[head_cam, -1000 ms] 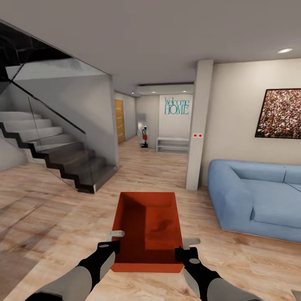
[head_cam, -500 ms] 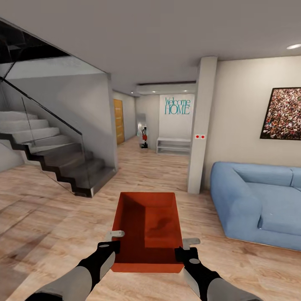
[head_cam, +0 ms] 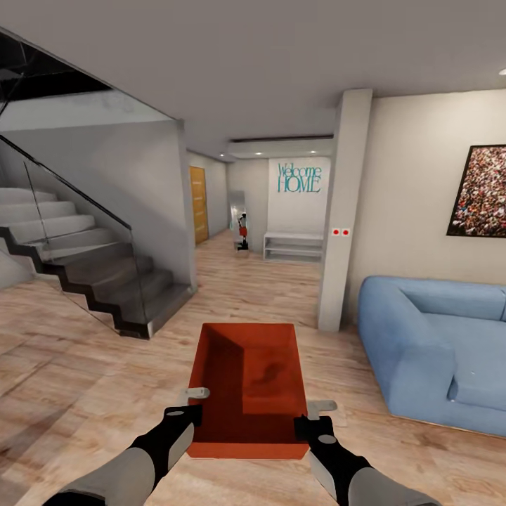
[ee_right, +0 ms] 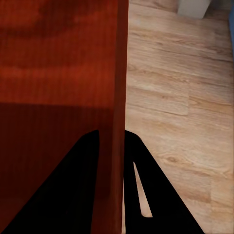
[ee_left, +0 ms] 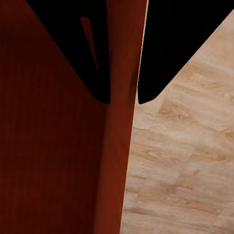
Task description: Move the two storage containers from the living room to the garage. In the garage, place one container on the floor and stack the other container on top of it (either order is fine).
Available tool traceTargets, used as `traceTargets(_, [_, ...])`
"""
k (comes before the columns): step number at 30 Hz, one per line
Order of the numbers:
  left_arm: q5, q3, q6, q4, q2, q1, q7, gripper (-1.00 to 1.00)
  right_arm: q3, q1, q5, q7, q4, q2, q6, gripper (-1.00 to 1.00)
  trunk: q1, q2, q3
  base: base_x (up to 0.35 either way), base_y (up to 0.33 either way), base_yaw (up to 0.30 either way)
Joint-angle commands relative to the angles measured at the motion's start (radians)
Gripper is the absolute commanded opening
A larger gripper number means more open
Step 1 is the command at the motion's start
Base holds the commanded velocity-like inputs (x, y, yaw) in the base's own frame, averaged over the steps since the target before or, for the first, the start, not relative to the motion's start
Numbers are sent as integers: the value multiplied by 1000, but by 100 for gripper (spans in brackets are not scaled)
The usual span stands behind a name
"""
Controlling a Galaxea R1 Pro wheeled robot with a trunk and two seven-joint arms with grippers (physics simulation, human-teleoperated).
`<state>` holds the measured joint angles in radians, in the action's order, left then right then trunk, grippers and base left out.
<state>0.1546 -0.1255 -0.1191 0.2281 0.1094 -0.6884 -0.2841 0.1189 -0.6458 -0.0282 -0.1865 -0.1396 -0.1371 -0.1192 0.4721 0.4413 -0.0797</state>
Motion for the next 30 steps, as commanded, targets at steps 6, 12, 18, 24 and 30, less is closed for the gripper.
traceTargets(6, [-18,15,27,5,-37,0,-34,-100,-18,0,-9,6,2,0,0,-100,1,1,0,321,0,0])
traceTargets(12, [-18,15,27,5,-36,0,-35,-100,-18,0,-9,6,2,0,0,-100,1,1,0,322,0,0])
traceTargets(18, [-18,15,27,5,-36,0,-34,-100,-18,0,-9,6,2,1,0,-100,1,1,0,321,0,0])
traceTargets(24, [-18,15,27,5,-36,0,-34,-100,-18,0,-9,6,2,1,0,-100,1,1,0,321,0,0])
traceTargets(30, [-18,15,27,4,-36,0,-35,-100,-18,0,-9,6,2,1,0,-100,1,1,0,322,0,0])
